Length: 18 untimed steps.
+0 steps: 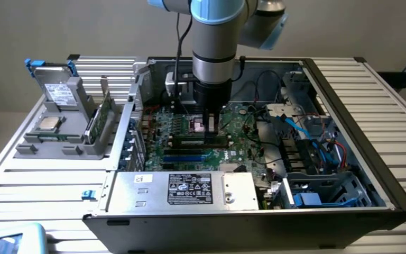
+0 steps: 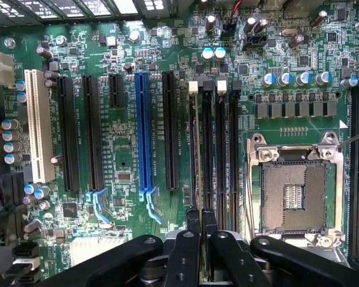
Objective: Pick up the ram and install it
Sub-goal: 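Insert the ram into the slot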
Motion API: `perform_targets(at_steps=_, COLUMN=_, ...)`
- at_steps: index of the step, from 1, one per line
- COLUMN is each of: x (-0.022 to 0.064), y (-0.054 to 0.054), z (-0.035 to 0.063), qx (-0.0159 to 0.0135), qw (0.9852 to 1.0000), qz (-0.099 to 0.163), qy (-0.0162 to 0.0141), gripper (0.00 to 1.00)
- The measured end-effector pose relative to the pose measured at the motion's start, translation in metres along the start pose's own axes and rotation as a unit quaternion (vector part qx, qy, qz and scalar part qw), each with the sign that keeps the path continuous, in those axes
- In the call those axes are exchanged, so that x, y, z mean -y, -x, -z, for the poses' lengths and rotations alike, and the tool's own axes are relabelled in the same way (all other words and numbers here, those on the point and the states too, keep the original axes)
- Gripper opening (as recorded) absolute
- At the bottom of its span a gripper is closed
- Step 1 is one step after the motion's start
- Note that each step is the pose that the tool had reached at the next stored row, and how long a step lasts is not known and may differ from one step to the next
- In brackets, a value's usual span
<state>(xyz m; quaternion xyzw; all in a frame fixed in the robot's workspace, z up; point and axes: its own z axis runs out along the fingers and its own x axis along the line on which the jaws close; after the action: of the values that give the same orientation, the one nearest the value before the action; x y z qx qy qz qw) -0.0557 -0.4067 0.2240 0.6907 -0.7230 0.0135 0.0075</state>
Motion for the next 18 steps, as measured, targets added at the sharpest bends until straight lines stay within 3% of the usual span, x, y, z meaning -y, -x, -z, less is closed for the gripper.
perform_targets(at_steps=1, x=0.0, y=0.0, z=-0.0001, qx=0.0, qw=1.0, qz=0.0, qy=-0.0001, gripper=0.14)
perform_targets(at_steps=2, x=0.0, y=0.0, z=-0.0001, qx=0.0, qw=1.0, qz=0.0, qy=-0.0002, gripper=0.21)
perform_targets(at_steps=5, x=0.0003, y=0.0, z=0.0033, qx=0.0001, qw=1.0, qz=0.0, qy=-0.0002, gripper=0.21)
perform_targets(at_steps=13, x=0.0113, y=0.0, z=0.033, qx=0.0001, qw=1.0, qz=0.0, qy=-0.0002, gripper=0.21)
perform_targets(at_steps=18, x=0.0127, y=0.0, z=0.0344, qx=0.0, qw=1.0, qz=0.0, qy=0.0013, gripper=0.21)
